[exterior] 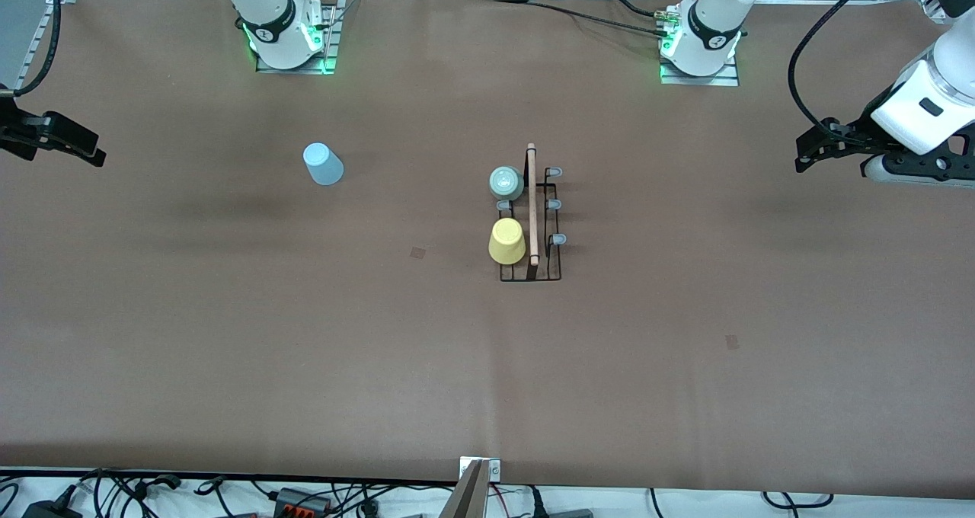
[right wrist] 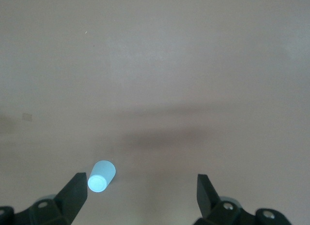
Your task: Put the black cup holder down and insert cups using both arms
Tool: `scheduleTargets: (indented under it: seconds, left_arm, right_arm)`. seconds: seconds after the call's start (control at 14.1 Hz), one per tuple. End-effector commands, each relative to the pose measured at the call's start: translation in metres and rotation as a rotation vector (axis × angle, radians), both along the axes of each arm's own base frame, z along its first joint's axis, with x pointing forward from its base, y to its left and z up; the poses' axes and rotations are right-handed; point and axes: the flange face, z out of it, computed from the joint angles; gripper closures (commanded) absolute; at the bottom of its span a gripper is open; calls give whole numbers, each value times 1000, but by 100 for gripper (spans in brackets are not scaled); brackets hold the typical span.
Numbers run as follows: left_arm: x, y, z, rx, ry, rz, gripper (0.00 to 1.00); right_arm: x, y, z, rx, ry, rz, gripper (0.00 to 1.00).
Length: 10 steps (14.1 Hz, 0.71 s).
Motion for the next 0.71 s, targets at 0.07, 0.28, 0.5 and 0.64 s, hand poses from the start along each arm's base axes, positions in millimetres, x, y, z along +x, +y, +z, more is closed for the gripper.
scheduleTargets:
  seconds: [0.07, 0.28, 0.5, 0.64]
  left_arm:
    - [-1, 0, 2, -16, 5, 2, 0]
    - [-1, 0, 2, -16, 5, 2, 0]
    - [-1, 0, 2, -16, 5, 1, 0]
    - [-1, 0, 2, -16, 5, 2, 0]
  right_arm:
    - [-3, -2, 10, 13, -18, 16, 0]
    - [-4, -3, 10, 13, -13, 14, 0]
    - [-4, -3, 9, 13, -9, 14, 0]
    - [-5, -2, 10, 15, -10, 14, 0]
